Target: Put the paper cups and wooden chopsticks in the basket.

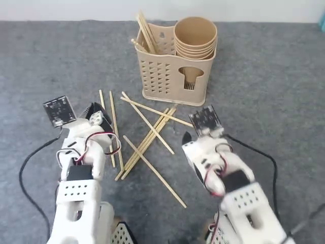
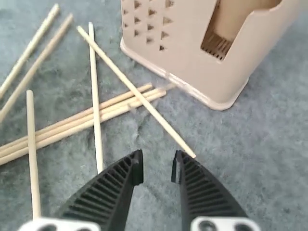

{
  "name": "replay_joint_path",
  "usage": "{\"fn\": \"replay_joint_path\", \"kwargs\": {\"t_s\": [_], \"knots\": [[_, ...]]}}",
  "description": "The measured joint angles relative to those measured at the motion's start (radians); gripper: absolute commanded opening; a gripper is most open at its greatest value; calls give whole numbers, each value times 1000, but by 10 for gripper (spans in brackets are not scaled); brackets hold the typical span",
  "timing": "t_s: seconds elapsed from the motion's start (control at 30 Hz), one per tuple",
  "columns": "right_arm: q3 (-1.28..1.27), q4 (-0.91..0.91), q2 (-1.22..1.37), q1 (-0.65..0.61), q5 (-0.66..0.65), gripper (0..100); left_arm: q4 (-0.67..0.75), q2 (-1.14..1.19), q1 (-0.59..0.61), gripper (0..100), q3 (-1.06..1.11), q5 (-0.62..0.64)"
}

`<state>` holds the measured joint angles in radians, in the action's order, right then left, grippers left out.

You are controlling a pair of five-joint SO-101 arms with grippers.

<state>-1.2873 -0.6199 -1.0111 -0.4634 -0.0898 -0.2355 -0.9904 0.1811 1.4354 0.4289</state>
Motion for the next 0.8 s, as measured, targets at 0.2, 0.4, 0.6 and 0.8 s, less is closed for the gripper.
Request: {"fn": "replay_joint_path", "kwargs": {"t_s": [0.2, 0.4, 0.6, 0.8], "knots": [[157, 83, 370, 0, -32, 117, 3, 0, 3, 12, 0, 0], [322, 127, 732, 0, -192, 123, 3, 0, 3, 12, 0, 0], [456, 129, 942, 0, -304, 124, 3, 0, 3, 12, 0, 0], [480, 123, 948, 0, -321, 124, 3, 0, 3, 12, 9, 0]]}}
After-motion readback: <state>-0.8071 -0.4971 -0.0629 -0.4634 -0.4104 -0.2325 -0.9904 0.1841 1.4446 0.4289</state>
